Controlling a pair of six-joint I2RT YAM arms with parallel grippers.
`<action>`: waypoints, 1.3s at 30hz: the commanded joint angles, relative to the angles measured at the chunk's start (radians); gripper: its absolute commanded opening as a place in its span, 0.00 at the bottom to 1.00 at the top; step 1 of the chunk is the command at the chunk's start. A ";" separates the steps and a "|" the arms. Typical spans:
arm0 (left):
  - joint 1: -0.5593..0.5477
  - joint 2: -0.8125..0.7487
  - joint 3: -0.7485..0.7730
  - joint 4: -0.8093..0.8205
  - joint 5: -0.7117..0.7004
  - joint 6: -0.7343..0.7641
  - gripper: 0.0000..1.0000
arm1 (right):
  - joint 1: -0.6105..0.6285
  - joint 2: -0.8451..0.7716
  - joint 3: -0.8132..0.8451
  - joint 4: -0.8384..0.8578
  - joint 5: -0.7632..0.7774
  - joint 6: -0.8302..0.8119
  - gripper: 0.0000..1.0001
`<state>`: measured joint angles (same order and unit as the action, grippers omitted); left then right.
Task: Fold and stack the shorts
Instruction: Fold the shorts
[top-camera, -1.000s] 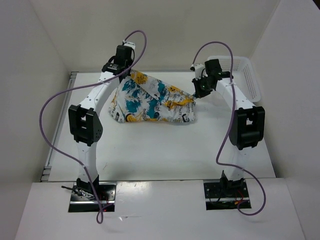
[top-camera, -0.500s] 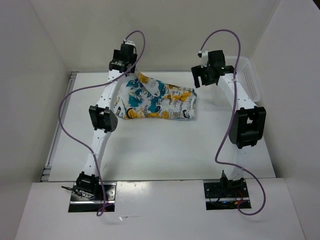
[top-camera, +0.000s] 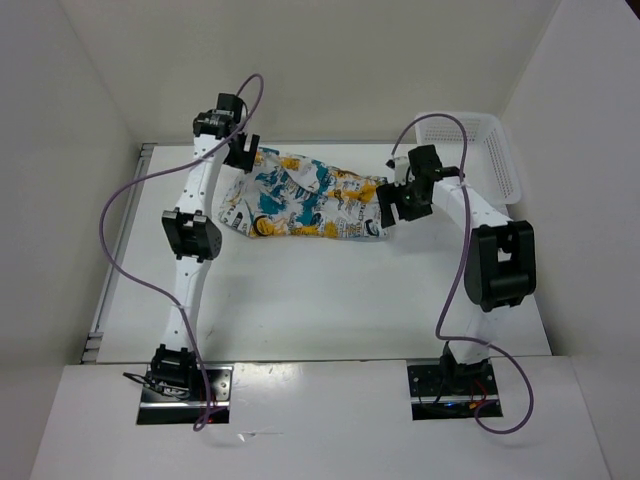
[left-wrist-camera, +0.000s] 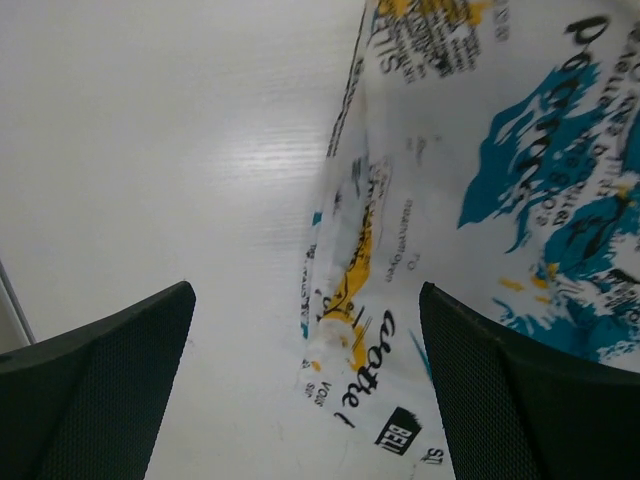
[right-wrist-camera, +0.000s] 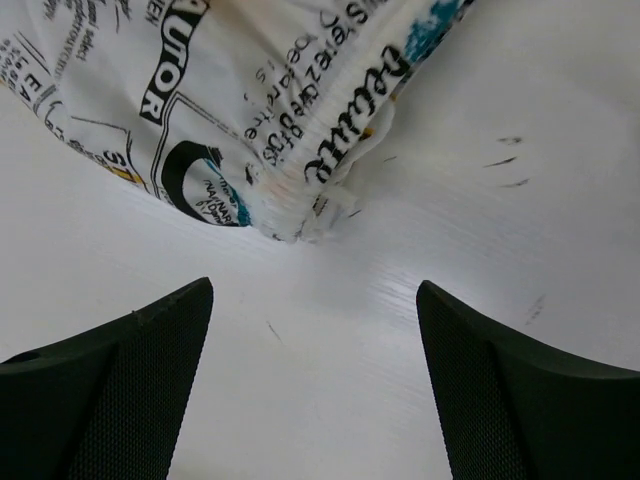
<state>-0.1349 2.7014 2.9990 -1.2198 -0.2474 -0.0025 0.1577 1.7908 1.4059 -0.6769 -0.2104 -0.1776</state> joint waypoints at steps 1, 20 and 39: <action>0.023 -0.065 -0.055 -0.076 0.077 0.002 1.00 | 0.008 0.016 -0.012 0.033 -0.052 0.061 0.87; 0.080 -0.435 -0.288 -0.076 0.422 0.002 1.00 | 0.017 0.193 -0.012 0.126 -0.109 0.210 0.77; -0.048 -0.985 -1.579 0.697 0.241 0.002 1.00 | 0.026 0.194 -0.012 0.120 -0.119 0.152 0.00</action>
<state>-0.1780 1.7378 1.4273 -0.6567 0.0059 -0.0032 0.1684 2.0129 1.3895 -0.5453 -0.3138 0.0303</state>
